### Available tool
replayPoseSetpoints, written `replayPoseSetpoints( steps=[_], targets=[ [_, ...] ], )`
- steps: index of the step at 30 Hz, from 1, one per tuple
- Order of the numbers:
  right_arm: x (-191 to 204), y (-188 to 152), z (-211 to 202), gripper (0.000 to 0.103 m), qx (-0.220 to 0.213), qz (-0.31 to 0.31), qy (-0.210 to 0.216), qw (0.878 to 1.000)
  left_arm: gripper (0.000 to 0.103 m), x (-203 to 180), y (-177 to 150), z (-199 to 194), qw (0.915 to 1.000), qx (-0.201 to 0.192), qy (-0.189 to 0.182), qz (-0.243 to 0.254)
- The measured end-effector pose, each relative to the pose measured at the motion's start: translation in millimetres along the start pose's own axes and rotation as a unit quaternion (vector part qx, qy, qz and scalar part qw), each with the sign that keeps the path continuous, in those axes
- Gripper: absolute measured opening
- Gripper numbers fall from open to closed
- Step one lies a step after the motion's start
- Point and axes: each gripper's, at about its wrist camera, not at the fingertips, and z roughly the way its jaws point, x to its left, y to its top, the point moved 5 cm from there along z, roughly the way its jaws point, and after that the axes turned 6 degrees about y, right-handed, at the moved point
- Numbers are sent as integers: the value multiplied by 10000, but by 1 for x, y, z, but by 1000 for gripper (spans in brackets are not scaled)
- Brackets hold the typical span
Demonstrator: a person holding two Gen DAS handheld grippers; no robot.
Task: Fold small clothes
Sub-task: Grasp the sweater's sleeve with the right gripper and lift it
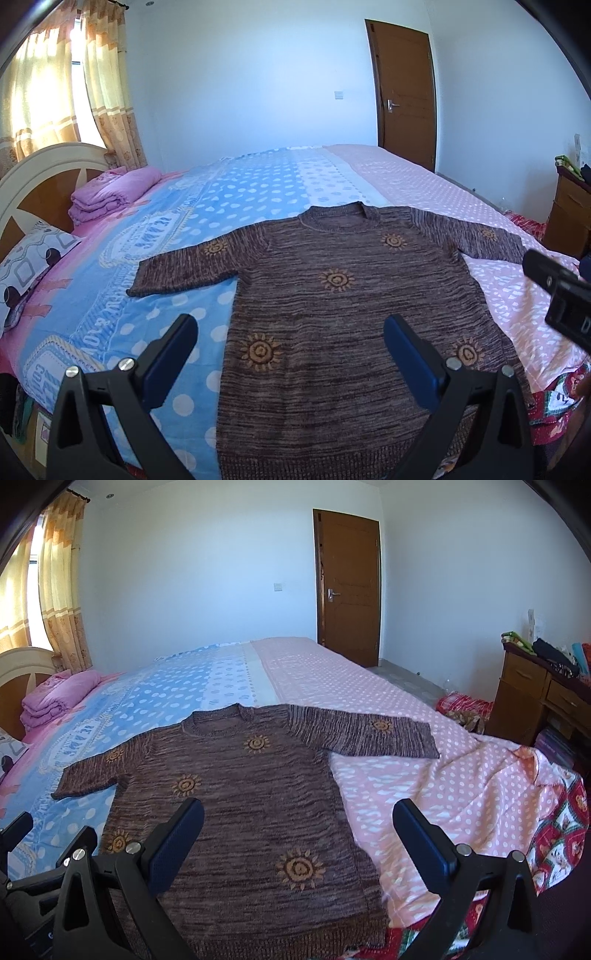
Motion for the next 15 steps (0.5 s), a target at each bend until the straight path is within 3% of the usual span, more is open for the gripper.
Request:
replayPoseSetpoints(
  steps=[9,15],
  targets=[
    [11,30,40,102,12,-28,-146,9999,103,6,13,41,9998,109,-114,-93],
    [19,42,74,102,108,-56,-37,9999,103,12,22,83,9977,513,-322,-317]
  ],
)
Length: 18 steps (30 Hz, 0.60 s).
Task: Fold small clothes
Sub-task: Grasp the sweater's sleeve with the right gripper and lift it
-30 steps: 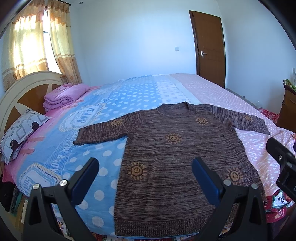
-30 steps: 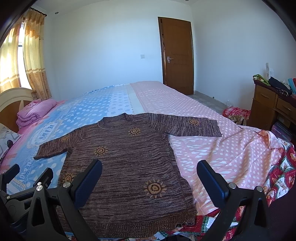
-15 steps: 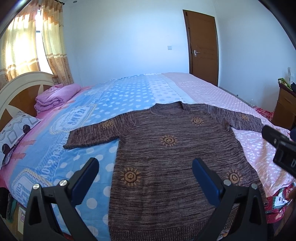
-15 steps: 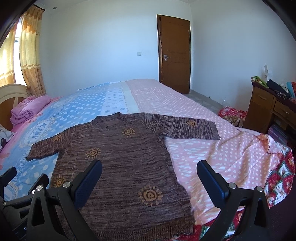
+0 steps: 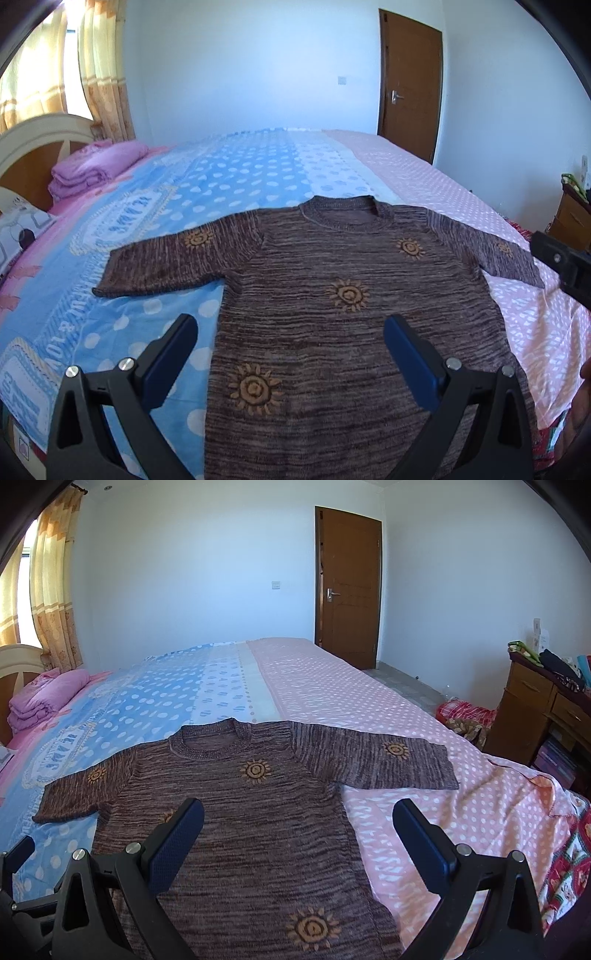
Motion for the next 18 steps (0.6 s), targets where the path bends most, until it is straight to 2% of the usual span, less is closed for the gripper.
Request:
replayPoseSetpoints(
  steps=[4,6,7,8,11,13,15,18],
  targets=[
    [0,20,22,101,137,140,250,9995,103,5,29,20,9999,123,-66,-68],
    [-1,40,30,93,124,245,420,9987,103,7,53,23,9999,0,-88,-102],
    [-3,49,32,80,89,294,463,9985,103,9,69,23,9998,-112,-66,-165],
    [-7,60,34,73,42,360,489,9981,103,12,82,25,9996,-161,-31,-226],
    [-37,91,42,72,-136,821,495,9953,103,21,115,33,9985,-263,-67,-478],
    [-71,99,55,72,-262,1097,286,9932,103,27,122,47,9984,-207,-10,-533],
    [-103,94,69,72,-237,1246,25,9919,103,29,114,62,9986,-134,55,-506],
    [-169,69,105,72,167,1565,-330,9870,103,31,87,92,9990,22,5,-439]
  ],
)
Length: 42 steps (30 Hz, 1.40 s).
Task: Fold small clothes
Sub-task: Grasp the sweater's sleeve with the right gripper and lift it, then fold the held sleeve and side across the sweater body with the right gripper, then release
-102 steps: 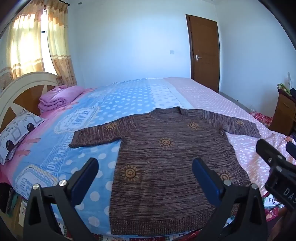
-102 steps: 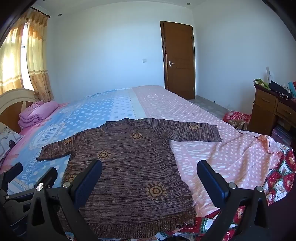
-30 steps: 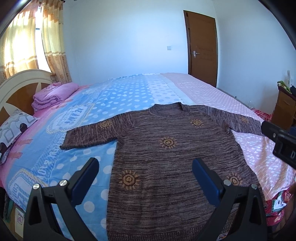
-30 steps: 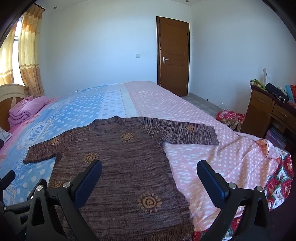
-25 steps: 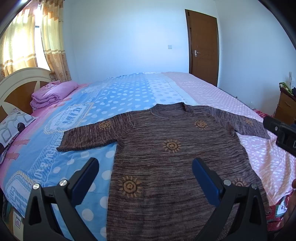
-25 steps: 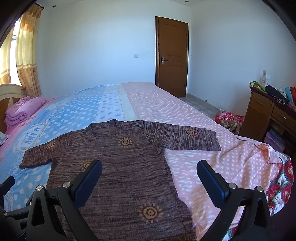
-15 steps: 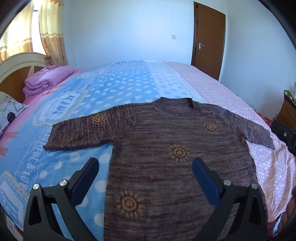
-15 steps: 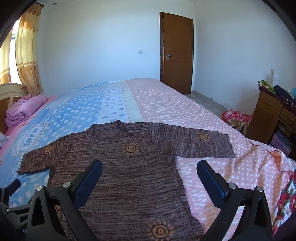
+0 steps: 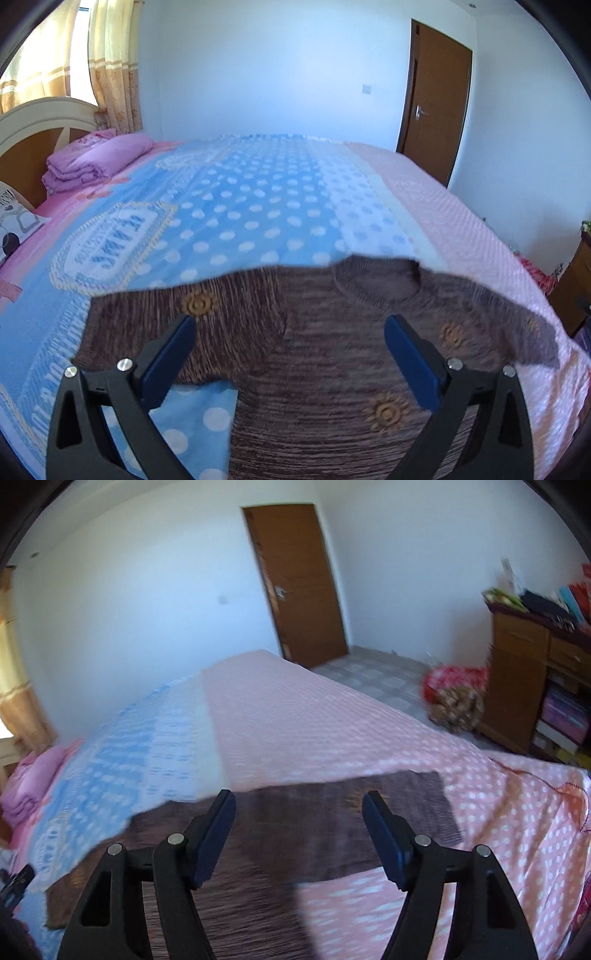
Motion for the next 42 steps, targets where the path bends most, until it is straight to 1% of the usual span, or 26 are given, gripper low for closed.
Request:
replayPoseSetpoints(
  steps=[1,2,4,5,7,8,10,11,12,13,15,16,17,18,19,21,23,26,28,31,35,39,41,42],
  targets=[
    [-30,-3,11,72,102,230,-220,9994,103,1,-13,13,9999,109,-23,15],
    [-52,-5,17,70,142,423,-365,9983,103,1,-23,21,9999,163,-17,-4],
    [-99,-11,27,64,197,938,-600,9936,103,3,-39,32,9998,157,-23,-81],
    [-118,-15,31,63,251,1148,-709,9905,103,5,-47,37,9998,129,-55,-126],
    [-137,-22,38,63,354,1330,-865,9867,103,6,-58,49,9998,104,-39,-155],
    [-141,-25,42,63,432,1326,-910,9860,103,7,-61,54,9998,114,17,-141],
    [-143,-29,55,63,656,1210,-998,9855,103,6,-65,64,9997,182,131,-91],
    [-143,-32,59,63,723,1192,-1027,9849,103,5,-68,69,9995,300,107,-77],
    [-142,-34,65,63,800,1223,-1037,9838,103,4,-69,74,9989,462,-3,-78],
    [-143,-35,71,62,828,1244,-1020,9835,103,4,-70,77,9985,524,-85,-99],
    [-139,-39,81,57,950,1223,-1003,9828,103,7,-74,81,9976,617,-223,-214],
    [-139,-42,87,55,1015,1149,-1117,9818,103,11,-77,85,9962,735,-306,-356],
    [-137,-43,89,55,968,1059,-1236,9819,103,14,-81,89,9945,845,-380,-487],
    [-135,-43,88,55,982,1020,-1303,9813,103,16,-82,90,9935,872,-443,-583],
    [-133,-42,89,52,994,951,-1401,9805,103,18,-82,87,9929,807,-535,-694],
    [-130,-41,90,43,1018,859,-1468,9801,103,19,-84,86,9926,756,-574,-761],
    [-126,-38,90,13,998,762,-1446,9815,103,18,-84,85,9934,745,-517,-701],
    [-122,-35,91,11,1022,718,-1406,9822,103,15,-85,85,9943,741,-444,-618],
    [-118,-28,88,10,903,696,-1333,9845,103,16,-86,83,9943,732,-457,-627],
    [-97,-9,77,10,634,380,-1325,9884,103,18,-84,87,9941,719,-484,-644],
    [-37,12,65,10,419,-296,-996,9937,103,19,-84,87,9940,697,-515,-663],
    [51,13,59,10,356,-907,-371,9946,103,19,-83,88,9939,675,-544,-689],
    [106,2,58,10,410,-1245,95,9913,103,19,-84,88,9938,666,-551,-694],
    [126,-5,61,10,444,-1367,272,9892,103,19,-84,88,9938,661,-555,-695]
  ],
)
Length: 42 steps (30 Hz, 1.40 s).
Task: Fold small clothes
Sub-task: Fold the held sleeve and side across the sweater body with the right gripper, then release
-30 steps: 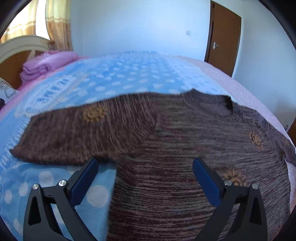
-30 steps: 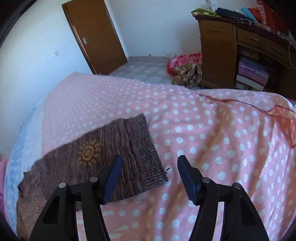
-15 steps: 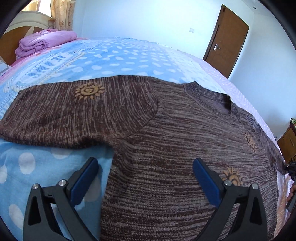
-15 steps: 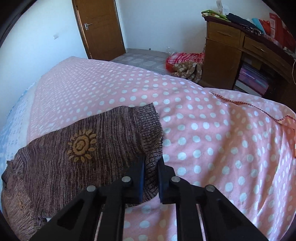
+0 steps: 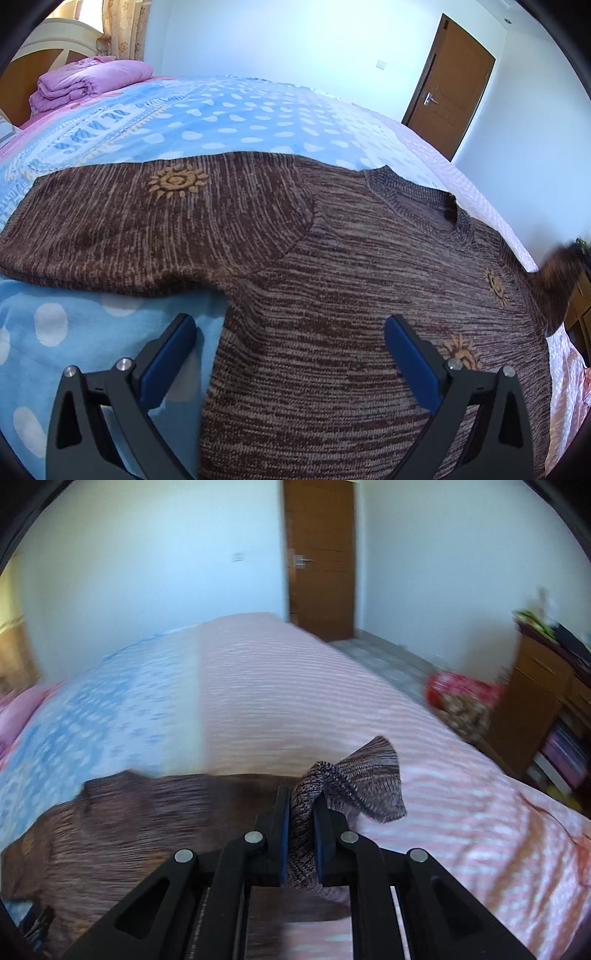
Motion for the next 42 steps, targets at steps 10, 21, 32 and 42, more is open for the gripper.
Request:
replayPoseSetpoints(
  steps=[10,21,32,42],
  targets=[
    [177,-79,59,10,671,-709,1868,9775,103,1,0,-2,9998,-74,-155,-84],
    [160,-89,43,52,504,31,2513,9666,103,2,1,-3,9994,-121,-284,-154],
    [177,-79,106,9,1072,-248,1600,9810,103,2,0,-3,9994,-127,-290,-152],
    [180,-79,65,13,781,-524,2042,9744,103,3,1,-2,9992,-141,-343,-180]
  ],
)
